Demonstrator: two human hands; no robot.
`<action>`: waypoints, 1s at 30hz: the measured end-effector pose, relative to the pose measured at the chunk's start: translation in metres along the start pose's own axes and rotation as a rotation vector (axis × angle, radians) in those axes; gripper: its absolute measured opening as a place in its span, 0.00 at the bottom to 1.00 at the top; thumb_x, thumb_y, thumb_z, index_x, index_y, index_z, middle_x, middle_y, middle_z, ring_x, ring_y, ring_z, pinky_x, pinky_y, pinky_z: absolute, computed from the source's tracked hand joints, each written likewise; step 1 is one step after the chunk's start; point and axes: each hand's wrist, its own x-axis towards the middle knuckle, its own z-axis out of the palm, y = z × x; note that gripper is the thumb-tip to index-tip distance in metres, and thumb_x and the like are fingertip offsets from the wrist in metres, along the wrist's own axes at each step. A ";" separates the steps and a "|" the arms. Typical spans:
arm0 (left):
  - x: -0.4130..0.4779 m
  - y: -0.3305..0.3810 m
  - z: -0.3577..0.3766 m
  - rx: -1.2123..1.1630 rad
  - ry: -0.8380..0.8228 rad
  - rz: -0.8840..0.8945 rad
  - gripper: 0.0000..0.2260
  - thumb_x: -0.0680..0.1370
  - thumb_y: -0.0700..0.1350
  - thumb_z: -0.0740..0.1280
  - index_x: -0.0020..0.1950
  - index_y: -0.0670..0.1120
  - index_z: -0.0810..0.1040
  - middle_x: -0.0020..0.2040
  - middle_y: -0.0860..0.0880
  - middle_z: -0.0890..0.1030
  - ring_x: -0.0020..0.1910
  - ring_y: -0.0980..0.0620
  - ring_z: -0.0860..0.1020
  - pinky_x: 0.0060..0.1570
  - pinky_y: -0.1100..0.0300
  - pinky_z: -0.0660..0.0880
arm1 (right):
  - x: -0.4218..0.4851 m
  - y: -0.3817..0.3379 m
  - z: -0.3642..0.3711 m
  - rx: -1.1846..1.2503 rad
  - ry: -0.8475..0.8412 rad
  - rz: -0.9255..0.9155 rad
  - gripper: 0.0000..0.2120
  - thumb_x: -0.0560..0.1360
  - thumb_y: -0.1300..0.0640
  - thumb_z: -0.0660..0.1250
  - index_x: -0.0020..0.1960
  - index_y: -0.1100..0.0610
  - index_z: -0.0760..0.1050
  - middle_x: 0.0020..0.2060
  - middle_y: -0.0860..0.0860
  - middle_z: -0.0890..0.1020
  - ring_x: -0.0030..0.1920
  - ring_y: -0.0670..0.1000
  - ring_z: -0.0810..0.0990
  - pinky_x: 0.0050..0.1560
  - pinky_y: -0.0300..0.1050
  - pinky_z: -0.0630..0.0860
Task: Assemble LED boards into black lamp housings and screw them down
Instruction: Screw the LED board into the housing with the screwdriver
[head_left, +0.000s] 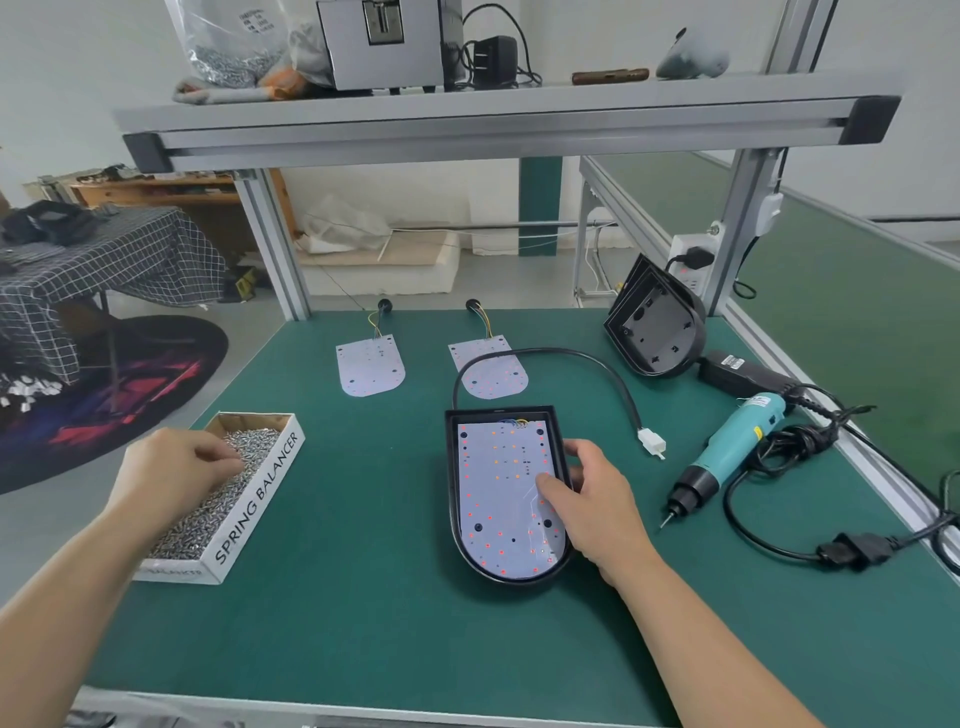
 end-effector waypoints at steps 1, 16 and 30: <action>0.001 0.000 0.000 -0.009 0.000 -0.001 0.07 0.73 0.42 0.77 0.36 0.51 0.85 0.27 0.52 0.82 0.32 0.48 0.81 0.39 0.58 0.74 | 0.000 0.000 0.000 0.000 -0.002 -0.001 0.14 0.74 0.57 0.69 0.55 0.41 0.73 0.44 0.53 0.86 0.45 0.54 0.84 0.50 0.53 0.81; 0.006 0.000 0.002 0.202 -0.062 0.056 0.07 0.73 0.40 0.76 0.36 0.48 0.87 0.32 0.51 0.83 0.35 0.47 0.82 0.40 0.54 0.79 | 0.000 0.000 -0.001 0.012 -0.001 0.006 0.14 0.75 0.57 0.69 0.57 0.43 0.74 0.42 0.49 0.86 0.44 0.52 0.84 0.49 0.51 0.82; 0.003 -0.006 0.009 0.292 -0.013 0.132 0.14 0.76 0.46 0.74 0.32 0.51 0.76 0.30 0.51 0.79 0.33 0.48 0.77 0.36 0.53 0.74 | 0.000 0.001 -0.001 -0.009 0.007 -0.005 0.14 0.74 0.57 0.69 0.57 0.45 0.74 0.40 0.49 0.86 0.43 0.52 0.84 0.49 0.51 0.81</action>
